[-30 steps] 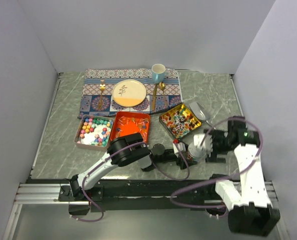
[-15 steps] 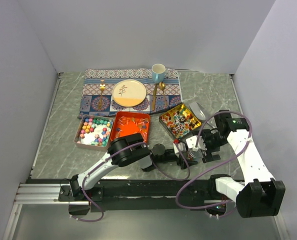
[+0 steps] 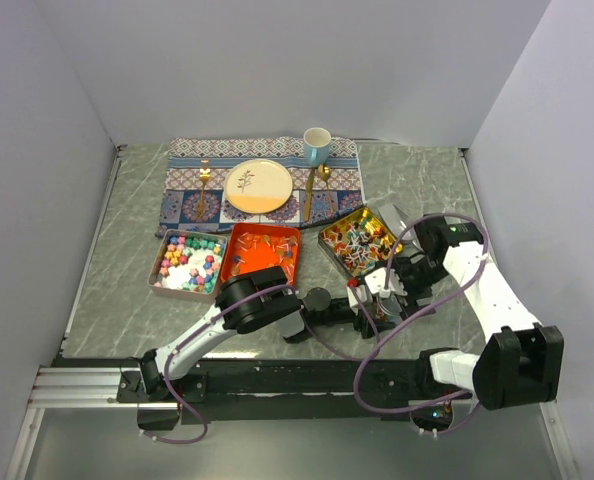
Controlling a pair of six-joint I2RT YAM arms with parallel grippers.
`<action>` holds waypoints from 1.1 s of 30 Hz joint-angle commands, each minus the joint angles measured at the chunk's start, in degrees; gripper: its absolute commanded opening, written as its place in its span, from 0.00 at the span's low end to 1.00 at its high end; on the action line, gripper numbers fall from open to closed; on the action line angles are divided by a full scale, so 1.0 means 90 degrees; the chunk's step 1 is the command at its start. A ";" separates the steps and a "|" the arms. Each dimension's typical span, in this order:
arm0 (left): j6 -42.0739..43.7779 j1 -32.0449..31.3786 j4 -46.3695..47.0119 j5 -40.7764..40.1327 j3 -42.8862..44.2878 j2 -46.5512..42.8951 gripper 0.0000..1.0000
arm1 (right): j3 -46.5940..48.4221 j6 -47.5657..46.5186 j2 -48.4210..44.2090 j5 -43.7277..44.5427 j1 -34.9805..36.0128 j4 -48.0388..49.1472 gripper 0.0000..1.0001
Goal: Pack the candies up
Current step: Screw the bottle lid onto the packing bottle.
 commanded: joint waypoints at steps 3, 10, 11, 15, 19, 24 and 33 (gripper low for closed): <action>-0.1195 -0.0116 -0.2492 0.0106 -0.0679 0.1641 0.01 | 0.0255 0.0094 0.0276 0.0095 0.0107 -0.0242 1.00; -0.1175 -0.0106 -0.2531 0.0096 -0.0659 0.1641 0.01 | 0.0285 0.0133 0.0472 0.0252 0.0195 -0.0320 1.00; -0.1175 -0.0106 -0.2531 0.0096 -0.0659 0.1650 0.01 | 0.0285 0.0153 0.0491 0.0252 0.0195 -0.0339 1.00; -0.1175 -0.0106 -0.2541 0.0096 -0.0659 0.1651 0.01 | 0.0226 0.0473 0.0511 0.0311 0.0254 -0.0271 0.98; -0.1166 -0.0106 -0.2550 0.0008 -0.0669 0.1631 0.01 | 0.0110 0.1342 0.0521 0.0467 0.0263 -0.0135 0.85; -0.1166 -0.0096 -0.2541 -0.0177 -0.0717 0.1582 0.01 | -0.0349 0.2983 0.0189 0.0496 0.0263 0.0061 0.81; -0.1166 -0.0077 -0.2783 -0.0529 -0.0679 0.1543 0.01 | -0.0994 0.4732 -0.0134 0.0692 0.0254 0.0471 0.77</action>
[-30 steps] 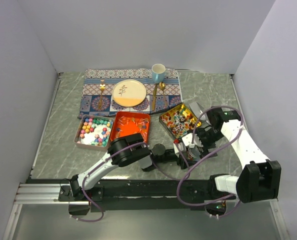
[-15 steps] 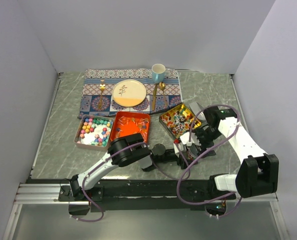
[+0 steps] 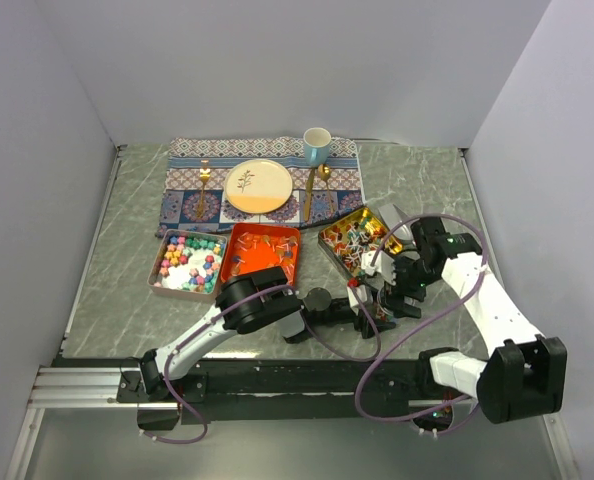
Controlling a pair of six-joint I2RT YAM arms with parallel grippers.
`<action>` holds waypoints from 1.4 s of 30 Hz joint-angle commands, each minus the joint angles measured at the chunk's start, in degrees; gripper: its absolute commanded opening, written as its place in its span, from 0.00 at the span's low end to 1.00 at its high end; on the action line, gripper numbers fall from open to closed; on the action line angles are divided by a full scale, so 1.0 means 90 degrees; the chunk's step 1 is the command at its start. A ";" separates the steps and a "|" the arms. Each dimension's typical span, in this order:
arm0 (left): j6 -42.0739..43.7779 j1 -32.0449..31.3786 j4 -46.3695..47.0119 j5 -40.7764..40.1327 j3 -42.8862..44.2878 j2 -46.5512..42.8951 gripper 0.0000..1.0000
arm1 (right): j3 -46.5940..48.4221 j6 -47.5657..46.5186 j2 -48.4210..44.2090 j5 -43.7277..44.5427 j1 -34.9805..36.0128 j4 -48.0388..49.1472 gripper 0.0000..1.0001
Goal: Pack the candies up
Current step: Screw the bottle lid onto the packing bottle.
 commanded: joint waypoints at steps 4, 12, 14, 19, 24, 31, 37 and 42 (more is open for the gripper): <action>-0.1112 -0.0067 -0.3238 -0.0681 -0.0666 0.1344 0.34 | -0.0597 0.1594 0.0226 0.0447 0.0025 -0.0431 0.75; -0.1093 -0.0330 -0.3150 -0.1238 -0.1593 0.0290 0.97 | -0.0499 0.1731 0.0246 0.0408 0.0026 -0.0118 0.75; -0.1014 -0.0360 -0.3355 -0.1412 -0.1798 -0.0150 0.96 | -0.0509 0.1760 0.0197 0.0437 0.0016 -0.0050 0.75; -0.0984 -0.0262 -0.3825 -0.1502 -0.2569 -0.1339 0.96 | -0.0577 0.1975 0.0099 0.0544 0.0026 0.0106 0.74; -0.1073 -0.0428 -0.3912 -0.0858 -0.3215 -0.2591 0.96 | -0.0528 0.1780 -0.0300 0.0320 0.0025 -0.0137 1.00; -0.0264 -0.0575 -0.4828 0.0509 -0.3079 -0.4395 0.96 | -0.0548 0.1389 -0.1998 -0.0383 0.0016 -0.0304 1.00; 0.0176 -0.0565 -0.6440 0.0912 -0.2386 -0.5539 0.96 | -0.0772 0.2081 -0.2567 -0.0803 0.0025 0.0426 1.00; 0.0177 -0.0516 -0.7095 0.0638 -0.2200 -0.6273 0.96 | -0.1104 0.2386 -0.2216 -0.1065 0.0026 0.1043 1.00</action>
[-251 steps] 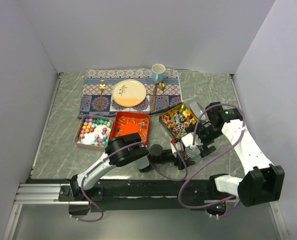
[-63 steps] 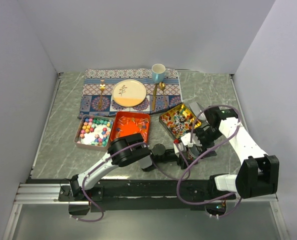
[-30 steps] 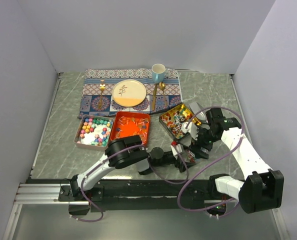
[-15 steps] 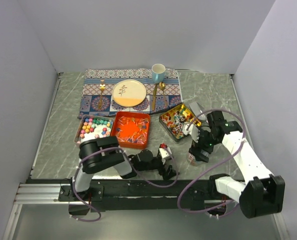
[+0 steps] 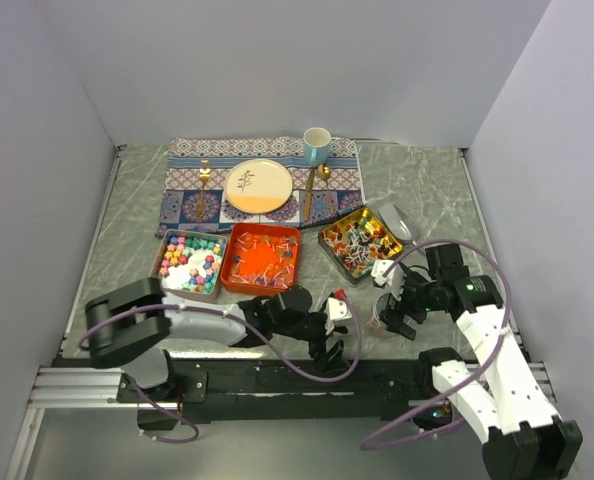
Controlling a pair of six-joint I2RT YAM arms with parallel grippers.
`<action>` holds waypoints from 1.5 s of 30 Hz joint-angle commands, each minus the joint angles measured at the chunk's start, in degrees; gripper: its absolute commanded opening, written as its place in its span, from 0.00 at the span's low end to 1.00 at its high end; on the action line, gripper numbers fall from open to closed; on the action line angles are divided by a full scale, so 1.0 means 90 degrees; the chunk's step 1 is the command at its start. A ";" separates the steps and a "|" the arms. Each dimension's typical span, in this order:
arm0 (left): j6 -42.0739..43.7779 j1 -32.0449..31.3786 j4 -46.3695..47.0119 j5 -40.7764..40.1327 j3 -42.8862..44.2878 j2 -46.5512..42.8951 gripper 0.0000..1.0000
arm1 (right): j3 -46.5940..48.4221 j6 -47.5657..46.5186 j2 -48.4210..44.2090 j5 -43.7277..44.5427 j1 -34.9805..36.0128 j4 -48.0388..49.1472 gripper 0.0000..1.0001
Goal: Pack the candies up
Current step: Screw the bottle lid onto the packing bottle, then place the packing bottle at the center of the board.
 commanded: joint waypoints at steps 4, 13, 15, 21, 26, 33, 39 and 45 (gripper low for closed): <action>0.0375 0.0140 -0.1279 0.0445 0.0207 -0.1129 0.96 | -0.0333 0.0817 0.0376 -0.0898 0.0035 0.1779 1.00; 0.1118 0.1321 -0.1642 0.0650 0.1084 -0.1112 0.97 | -0.0576 0.1424 0.0114 -0.1211 0.0045 0.2319 1.00; 0.0961 0.1468 -0.1544 0.0669 0.1241 -0.0907 0.96 | -0.0733 0.1794 -0.0188 -0.1095 0.0045 0.2592 1.00; 0.0794 0.1664 -0.1123 0.0973 0.1359 -0.0798 0.15 | -0.0880 0.1757 -0.0181 -0.1016 0.0055 0.2760 1.00; 0.1614 0.1644 -0.0607 0.0963 0.0988 -0.0634 0.01 | -0.0714 0.1932 0.0278 -0.1084 0.0065 0.2730 1.00; 0.1478 0.1586 0.0184 0.1207 0.1222 -0.0135 0.01 | -0.0899 0.1962 0.0240 -0.0928 0.0065 0.2906 1.00; 0.1245 0.1342 0.0634 0.1207 0.1505 0.0372 0.01 | -0.0948 0.2021 0.0308 -0.0908 0.0055 0.3052 1.00; 0.1068 0.1205 0.0547 0.0779 0.1779 0.0831 0.01 | -0.0938 0.1972 0.0347 -0.0880 0.0055 0.2955 1.00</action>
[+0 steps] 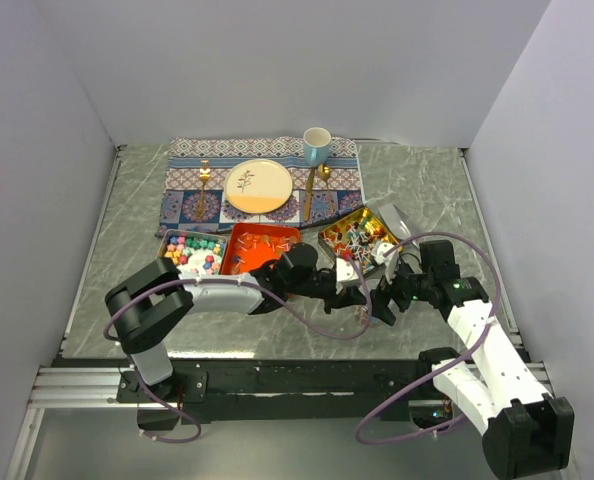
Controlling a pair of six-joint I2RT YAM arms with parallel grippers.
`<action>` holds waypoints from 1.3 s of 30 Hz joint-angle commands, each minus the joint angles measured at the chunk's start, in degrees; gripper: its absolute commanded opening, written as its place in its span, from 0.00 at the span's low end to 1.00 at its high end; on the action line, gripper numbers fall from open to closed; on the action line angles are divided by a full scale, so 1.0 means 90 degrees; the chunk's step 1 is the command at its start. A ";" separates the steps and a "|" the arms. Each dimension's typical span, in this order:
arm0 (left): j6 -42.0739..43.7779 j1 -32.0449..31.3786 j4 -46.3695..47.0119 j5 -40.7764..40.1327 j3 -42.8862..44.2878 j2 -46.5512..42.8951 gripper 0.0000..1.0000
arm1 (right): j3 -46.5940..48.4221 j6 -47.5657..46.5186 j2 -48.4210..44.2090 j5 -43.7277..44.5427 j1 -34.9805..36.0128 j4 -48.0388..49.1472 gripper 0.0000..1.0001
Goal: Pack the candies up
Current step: Place the packing bottle at the center of the board, then reset both arms
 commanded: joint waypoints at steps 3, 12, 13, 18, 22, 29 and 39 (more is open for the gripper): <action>-0.0207 -0.0046 0.0072 -0.0340 0.0526 0.0493 0.01 | 0.0016 -0.0059 -0.0063 -0.0093 0.0026 0.0198 1.00; 0.0144 -0.0056 -0.0484 -0.0555 0.0615 0.0825 0.01 | -0.0033 0.0224 -0.0502 0.0034 -0.0004 0.0432 1.00; 0.0270 -0.0066 -0.0524 -0.0555 0.0625 0.0835 0.01 | -0.0023 0.0302 -0.0609 0.0063 -0.0004 0.0452 1.00; 0.0496 -0.0095 -0.0700 -0.0517 0.0703 0.0991 0.01 | 0.0434 0.0488 -0.0873 0.0035 -0.0004 0.0180 1.00; 0.0554 -0.0163 -0.0690 -0.0497 0.0703 0.1089 0.01 | 0.0865 0.0430 -0.1049 0.0054 -0.0004 -0.0182 1.00; 0.0613 -0.0212 -0.0788 -0.0360 0.0781 0.0914 0.01 | 0.1509 0.0556 -0.1313 0.0259 0.0006 -0.0641 1.00; 0.0466 -0.0125 -0.1226 -0.0702 0.1591 -0.0316 0.96 | 0.2281 0.2488 -0.1304 0.1819 -0.0052 0.0655 1.00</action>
